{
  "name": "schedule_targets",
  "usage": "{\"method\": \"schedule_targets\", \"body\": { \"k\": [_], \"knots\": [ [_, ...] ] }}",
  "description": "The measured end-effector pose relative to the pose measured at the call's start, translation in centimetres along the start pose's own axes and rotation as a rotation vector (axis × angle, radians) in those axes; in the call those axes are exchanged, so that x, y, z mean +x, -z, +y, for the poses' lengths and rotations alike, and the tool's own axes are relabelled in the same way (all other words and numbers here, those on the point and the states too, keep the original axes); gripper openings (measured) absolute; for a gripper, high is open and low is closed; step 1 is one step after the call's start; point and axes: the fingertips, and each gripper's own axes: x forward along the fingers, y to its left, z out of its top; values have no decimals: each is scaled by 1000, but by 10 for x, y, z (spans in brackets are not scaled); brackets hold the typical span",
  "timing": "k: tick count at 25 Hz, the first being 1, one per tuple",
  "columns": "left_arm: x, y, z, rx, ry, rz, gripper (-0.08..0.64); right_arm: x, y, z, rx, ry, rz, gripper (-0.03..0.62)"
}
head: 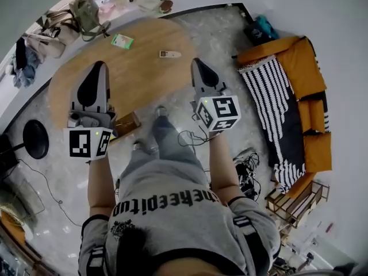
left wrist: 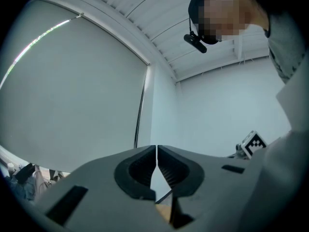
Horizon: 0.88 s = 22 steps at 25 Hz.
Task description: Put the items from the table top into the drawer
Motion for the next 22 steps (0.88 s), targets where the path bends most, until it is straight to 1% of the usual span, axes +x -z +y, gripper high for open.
{"method": "schedule_targets", "body": {
  "k": [7,12,16,22],
  "knots": [
    [42,35,1,-5,-34,31,12,70,68,-32,-33,-125,180,5],
    [57,62,2,7,-75,71,12,105,123,-44,-98,-224,299,9],
    [65,84,8,-1,-104,107,12,130,166,-49,-146,-290,373,15],
    [74,117,12,-6,-127,152,12,163,230,-58,-225,-394,472,28]
  ]
}}
